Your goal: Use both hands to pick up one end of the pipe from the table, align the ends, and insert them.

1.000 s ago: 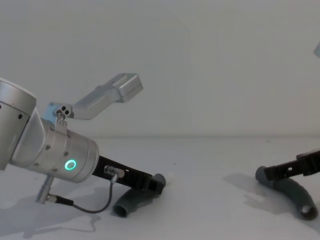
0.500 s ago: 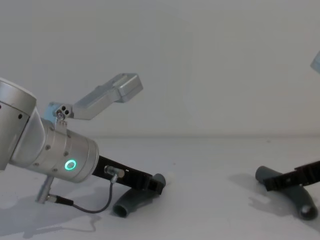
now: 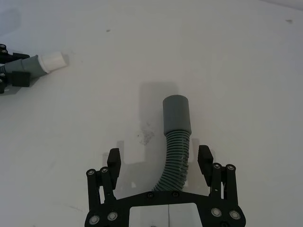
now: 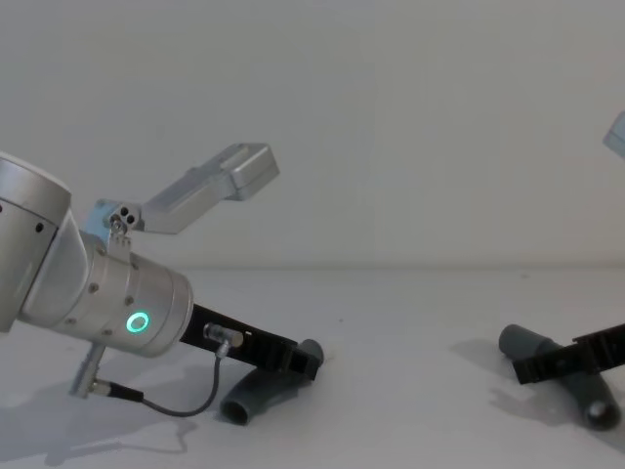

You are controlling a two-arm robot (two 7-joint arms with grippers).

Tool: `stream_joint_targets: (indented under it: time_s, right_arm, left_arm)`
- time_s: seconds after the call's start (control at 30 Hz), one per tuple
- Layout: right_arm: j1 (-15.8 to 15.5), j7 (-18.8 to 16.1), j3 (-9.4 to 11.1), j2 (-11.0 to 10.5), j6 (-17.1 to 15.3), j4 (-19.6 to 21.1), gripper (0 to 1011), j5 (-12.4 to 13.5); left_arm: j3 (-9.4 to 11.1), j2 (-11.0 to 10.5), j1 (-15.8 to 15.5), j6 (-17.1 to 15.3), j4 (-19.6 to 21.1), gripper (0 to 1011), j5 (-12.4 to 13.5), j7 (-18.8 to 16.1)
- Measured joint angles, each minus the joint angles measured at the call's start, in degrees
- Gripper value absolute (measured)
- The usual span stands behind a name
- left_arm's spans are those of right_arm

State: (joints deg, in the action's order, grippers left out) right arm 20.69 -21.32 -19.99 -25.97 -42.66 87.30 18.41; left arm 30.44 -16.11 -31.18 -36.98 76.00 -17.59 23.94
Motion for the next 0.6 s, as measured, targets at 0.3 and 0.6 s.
stream_joint_targets:
  time_s: [0.3,0.6]
  right_arm:
    - [0.2,0.2,0.1,0.4,-0.8,-0.3,1001,0.1]
    - [0.2,0.3,0.3,0.7,-1.3,-0.6,1001,0.1]
  left_arm:
    - [0.0,0.0,0.0,0.0,0.0,360,0.0,0.0]
    - [0.0,0.0,0.0,0.0,0.0,360,0.0,0.0]
